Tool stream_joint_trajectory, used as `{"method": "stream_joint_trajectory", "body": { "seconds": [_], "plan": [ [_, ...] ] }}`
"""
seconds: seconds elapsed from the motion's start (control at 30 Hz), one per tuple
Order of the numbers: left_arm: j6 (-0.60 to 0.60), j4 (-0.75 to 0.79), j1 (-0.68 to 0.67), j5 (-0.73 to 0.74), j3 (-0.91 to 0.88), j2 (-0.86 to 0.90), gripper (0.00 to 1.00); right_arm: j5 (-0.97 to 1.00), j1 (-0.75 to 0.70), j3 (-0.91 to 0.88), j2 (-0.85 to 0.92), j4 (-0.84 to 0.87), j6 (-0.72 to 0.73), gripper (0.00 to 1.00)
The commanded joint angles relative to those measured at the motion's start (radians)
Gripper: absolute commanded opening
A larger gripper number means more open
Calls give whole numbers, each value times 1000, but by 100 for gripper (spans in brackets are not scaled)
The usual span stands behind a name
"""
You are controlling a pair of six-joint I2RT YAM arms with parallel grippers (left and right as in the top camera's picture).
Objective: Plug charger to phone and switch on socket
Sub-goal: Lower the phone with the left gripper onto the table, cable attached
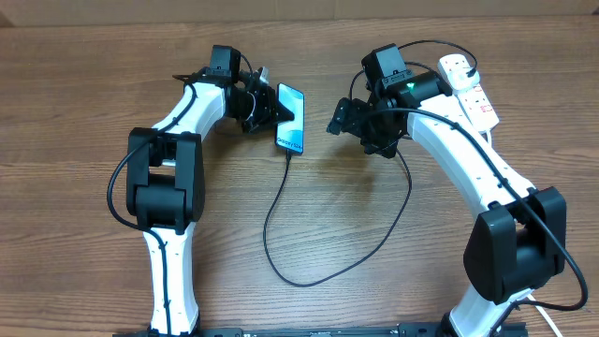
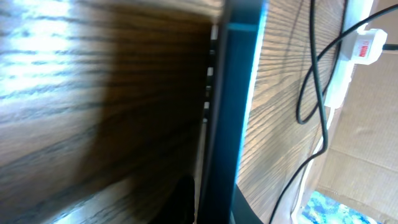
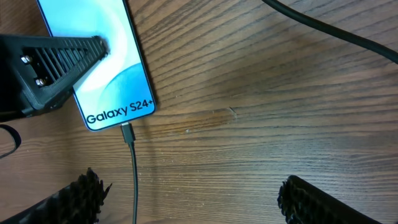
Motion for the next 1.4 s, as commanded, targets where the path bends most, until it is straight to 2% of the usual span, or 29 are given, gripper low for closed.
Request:
{"method": "stream_joint_trajectory", "body": {
  "seconds": [0.0,0.2,0.33,0.43,0.5,0.7,0.83,1.37],
  "plan": [
    [-14,-16,-4,-18,3,2,9,10,0,-5,-18,3,-8,91],
    [-13,-36,-4,-42,3,2,9,10,-1,-5,-18,3,-8,92],
    [-13,-52,-4,-64,3,2,16,10,0,-5,-18,2,-8,92],
    [-14,-57,-4,-76,3,2,16,10,0,-5,-18,2,-9,92],
    [-13,-61,-3,-86,3,2,21,10,-1,-5,-18,2,-9,92],
    [-13,-71,-3,-97,3,2,23,10,-1,-5,-18,2,-9,92],
    [-13,-76,-3,-119,3,2,31,10,-1,-5,-18,2,-9,92],
    [-6,-163,0,-250,5,1,38,10,0,-5,-18,-1,-27,92]
  ]
}}
